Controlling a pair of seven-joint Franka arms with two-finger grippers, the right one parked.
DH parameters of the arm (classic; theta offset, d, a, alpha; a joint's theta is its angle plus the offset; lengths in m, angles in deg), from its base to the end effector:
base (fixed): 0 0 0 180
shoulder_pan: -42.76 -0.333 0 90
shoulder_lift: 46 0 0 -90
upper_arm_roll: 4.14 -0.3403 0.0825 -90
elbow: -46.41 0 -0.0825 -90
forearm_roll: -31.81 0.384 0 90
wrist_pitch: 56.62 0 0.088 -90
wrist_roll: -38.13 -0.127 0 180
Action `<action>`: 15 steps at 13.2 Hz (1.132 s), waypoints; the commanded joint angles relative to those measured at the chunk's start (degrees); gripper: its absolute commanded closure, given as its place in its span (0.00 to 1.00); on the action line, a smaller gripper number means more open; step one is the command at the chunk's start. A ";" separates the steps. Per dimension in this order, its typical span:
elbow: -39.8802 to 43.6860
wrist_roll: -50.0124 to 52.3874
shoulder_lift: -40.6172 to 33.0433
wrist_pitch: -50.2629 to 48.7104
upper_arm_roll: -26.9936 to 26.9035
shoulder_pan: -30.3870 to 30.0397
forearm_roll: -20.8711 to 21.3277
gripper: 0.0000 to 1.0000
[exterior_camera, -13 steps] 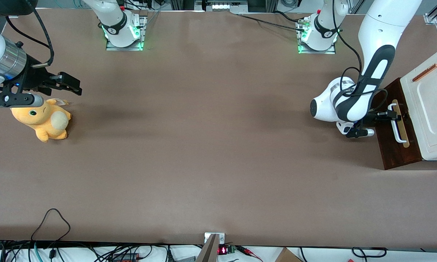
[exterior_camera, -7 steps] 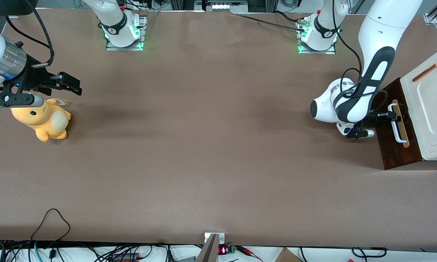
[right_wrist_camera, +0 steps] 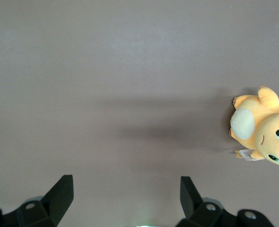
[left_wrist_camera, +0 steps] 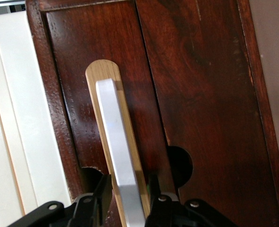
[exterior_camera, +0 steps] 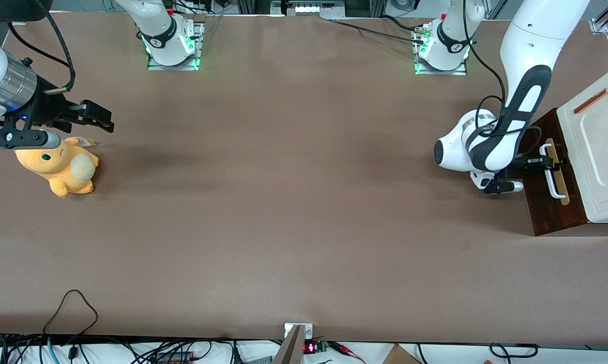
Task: Open lower drawer with left arm only
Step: 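Close the left gripper around the white bar handle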
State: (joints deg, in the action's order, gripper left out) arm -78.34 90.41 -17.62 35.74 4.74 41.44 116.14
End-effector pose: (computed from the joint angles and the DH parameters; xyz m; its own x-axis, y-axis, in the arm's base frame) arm 0.5229 0.0538 0.1933 0.9797 -0.0720 -0.1869 -0.1956 -0.1432 -0.9702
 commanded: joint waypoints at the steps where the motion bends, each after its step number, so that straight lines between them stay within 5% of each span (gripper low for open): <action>1: 1.27 -0.07 0.97 0.20 -0.09 -0.26 1.37 0.66; 10: 1.27 -0.07 1.41 0.20 -0.17 -0.70 1.63 0.65; 15: 1.45 -0.07 1.32 0.20 -0.09 -0.70 1.63 0.94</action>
State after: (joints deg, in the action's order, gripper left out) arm -77.93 91.78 -16.93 35.46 4.66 41.27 116.29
